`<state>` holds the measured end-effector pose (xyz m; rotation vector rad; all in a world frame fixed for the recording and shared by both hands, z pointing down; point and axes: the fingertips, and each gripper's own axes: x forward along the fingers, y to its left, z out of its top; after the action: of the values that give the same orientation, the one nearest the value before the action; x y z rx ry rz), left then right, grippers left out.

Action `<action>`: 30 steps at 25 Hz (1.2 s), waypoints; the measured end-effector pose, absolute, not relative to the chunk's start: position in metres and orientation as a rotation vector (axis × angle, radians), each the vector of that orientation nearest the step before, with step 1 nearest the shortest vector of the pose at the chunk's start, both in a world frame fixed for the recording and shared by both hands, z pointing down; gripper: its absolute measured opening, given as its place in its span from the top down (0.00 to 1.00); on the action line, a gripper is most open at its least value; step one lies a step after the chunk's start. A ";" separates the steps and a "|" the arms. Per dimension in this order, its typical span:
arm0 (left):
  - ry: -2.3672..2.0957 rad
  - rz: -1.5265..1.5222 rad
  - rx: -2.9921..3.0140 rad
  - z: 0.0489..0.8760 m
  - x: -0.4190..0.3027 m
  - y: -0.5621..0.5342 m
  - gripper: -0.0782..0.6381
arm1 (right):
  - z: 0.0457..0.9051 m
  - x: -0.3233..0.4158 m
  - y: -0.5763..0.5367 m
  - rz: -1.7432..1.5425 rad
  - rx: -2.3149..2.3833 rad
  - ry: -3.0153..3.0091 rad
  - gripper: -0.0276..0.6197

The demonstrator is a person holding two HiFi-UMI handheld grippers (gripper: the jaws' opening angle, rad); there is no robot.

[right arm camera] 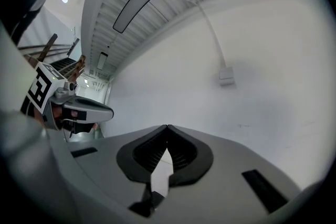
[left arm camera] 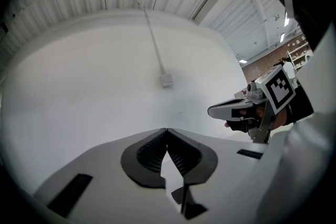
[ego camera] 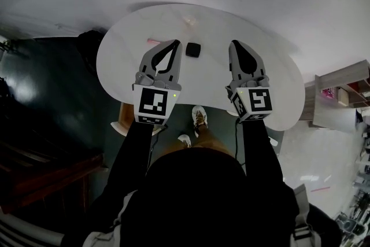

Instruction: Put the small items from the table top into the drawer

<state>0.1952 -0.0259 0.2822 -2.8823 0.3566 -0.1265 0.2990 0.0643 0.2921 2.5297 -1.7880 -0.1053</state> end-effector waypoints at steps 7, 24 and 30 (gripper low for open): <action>0.427 -0.179 -2.871 0.293 0.240 -0.058 0.87 | 0.303 0.344 0.014 -0.078 2.455 -1.902 0.92; 0.584 -0.235 -2.804 0.306 0.297 -0.104 0.87 | 0.326 0.411 -0.049 -0.033 2.384 -2.071 0.92; 0.586 -0.257 -2.814 0.312 0.298 -0.111 0.87 | 0.330 0.412 -0.054 -0.024 2.373 -2.070 0.92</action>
<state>0.2979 -0.1112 0.3116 -2.8136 0.5859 -0.2569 0.4122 -0.0539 0.3297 2.3727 -2.0699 -0.0239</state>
